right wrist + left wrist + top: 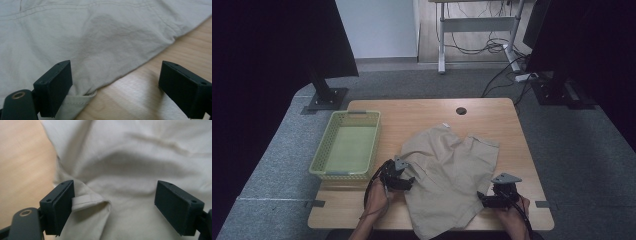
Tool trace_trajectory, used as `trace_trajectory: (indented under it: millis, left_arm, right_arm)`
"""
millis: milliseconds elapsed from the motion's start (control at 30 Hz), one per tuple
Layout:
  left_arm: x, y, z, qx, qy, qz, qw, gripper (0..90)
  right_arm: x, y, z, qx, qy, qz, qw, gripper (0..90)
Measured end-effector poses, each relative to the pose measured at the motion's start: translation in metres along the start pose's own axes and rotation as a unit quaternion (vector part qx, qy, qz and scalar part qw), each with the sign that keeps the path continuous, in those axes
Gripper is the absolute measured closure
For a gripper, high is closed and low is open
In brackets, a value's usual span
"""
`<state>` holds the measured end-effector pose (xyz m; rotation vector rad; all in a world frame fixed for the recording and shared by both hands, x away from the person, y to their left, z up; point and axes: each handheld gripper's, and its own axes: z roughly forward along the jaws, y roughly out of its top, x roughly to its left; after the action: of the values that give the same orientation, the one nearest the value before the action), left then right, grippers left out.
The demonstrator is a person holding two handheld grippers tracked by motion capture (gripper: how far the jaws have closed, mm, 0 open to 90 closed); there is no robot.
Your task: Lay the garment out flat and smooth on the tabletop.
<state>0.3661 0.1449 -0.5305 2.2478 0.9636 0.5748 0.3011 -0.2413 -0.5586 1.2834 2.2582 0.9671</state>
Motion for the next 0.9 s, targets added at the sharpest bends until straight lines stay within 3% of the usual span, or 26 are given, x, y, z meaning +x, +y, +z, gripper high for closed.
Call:
trace_trajectory:
  millis: [67, 167, 300, 433, 567, 633, 700, 900]
  left_arm:
    - [0.002, 0.006, -0.017, -0.028, -0.016, -0.016, 0.9993, 16.5]
    - [-0.001, 0.010, -0.039, -0.049, -0.028, -0.015, 0.9983, 16.5]
    - [-0.018, 0.000, -0.051, -0.040, -0.064, -0.010, 0.9971, 15.5]
    - [-0.043, -0.020, -0.039, -0.012, -0.092, -0.001, 0.9957, 13.1]
    - [-0.059, -0.035, -0.022, 0.015, -0.079, 0.019, 0.9966, 11.7]
    - [-0.055, -0.035, -0.021, 0.012, -0.074, 0.011, 0.9971, 11.2]
    - [-0.050, -0.032, -0.019, 0.010, -0.056, 0.020, 0.9982, 11.5]
    - [-0.026, -0.023, -0.006, 0.016, -0.041, -0.003, 0.9990, 11.6]
  right_arm:
    - [0.000, 0.003, -0.002, -0.004, 0.004, -0.005, 1.0000, 11.1]
    - [-0.006, 0.013, -0.006, -0.033, 0.009, 0.003, 0.9994, 10.0]
    - [-0.020, 0.033, -0.002, -0.051, -0.002, -0.002, 0.9987, 8.4]
    - [-0.035, 0.042, 0.015, -0.043, -0.011, 0.000, 0.9990, 7.3]
    - [-0.040, 0.039, 0.031, -0.017, -0.021, -0.007, 0.9996, 8.1]
    - [-0.041, 0.034, 0.034, -0.009, -0.024, -0.009, 0.9996, 8.2]
    - [-0.042, 0.030, 0.032, -0.013, -0.022, 0.004, 0.9997, 9.2]
    - [-0.033, 0.019, 0.016, 0.002, -0.020, -0.005, 0.9998, 12.6]
